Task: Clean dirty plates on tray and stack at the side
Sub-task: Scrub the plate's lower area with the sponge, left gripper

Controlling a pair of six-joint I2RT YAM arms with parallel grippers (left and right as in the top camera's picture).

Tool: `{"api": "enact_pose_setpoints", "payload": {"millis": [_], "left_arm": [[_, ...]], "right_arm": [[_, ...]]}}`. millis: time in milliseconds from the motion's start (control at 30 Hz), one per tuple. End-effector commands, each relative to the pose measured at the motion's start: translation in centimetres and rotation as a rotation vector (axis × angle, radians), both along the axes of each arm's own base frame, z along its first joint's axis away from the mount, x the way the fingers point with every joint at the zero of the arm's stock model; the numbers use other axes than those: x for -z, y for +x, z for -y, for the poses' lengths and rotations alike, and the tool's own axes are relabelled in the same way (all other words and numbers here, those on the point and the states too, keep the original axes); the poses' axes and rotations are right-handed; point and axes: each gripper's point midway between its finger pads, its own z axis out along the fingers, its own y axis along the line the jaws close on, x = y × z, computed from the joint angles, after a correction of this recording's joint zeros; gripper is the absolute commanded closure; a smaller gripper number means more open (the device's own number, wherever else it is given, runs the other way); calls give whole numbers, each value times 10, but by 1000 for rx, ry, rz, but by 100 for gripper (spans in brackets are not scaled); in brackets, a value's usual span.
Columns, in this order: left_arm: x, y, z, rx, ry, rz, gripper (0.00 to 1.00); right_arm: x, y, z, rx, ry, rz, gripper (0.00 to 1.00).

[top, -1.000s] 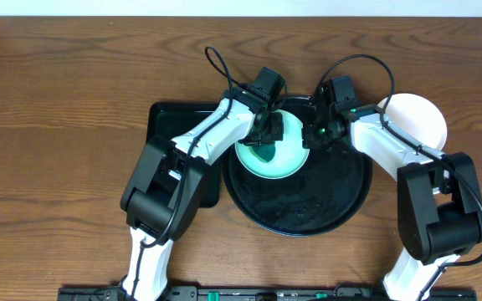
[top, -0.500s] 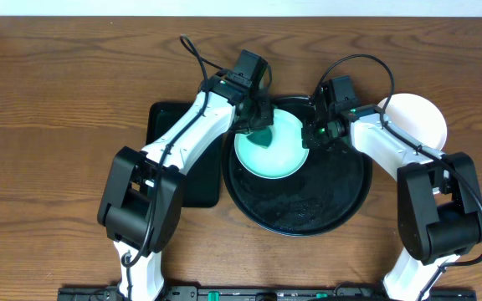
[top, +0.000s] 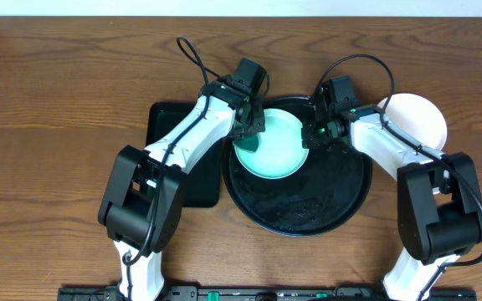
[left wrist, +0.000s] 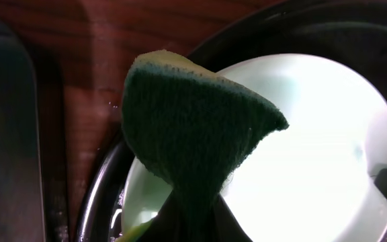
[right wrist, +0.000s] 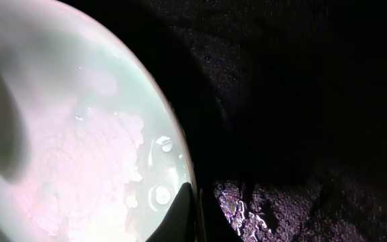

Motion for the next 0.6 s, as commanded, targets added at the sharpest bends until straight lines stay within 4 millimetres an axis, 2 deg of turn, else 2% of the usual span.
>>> {"api": "enact_pose_setpoints", "payload": {"millis": [0,567], "left_arm": [[12,-3,-3,14,37,-13,92],[26,-40,41,134,69,-51,92]], "right_arm": [[2,-3,-6,-15,13,-9,99],[2,-3,-6,-15,13,-9,99]]}}
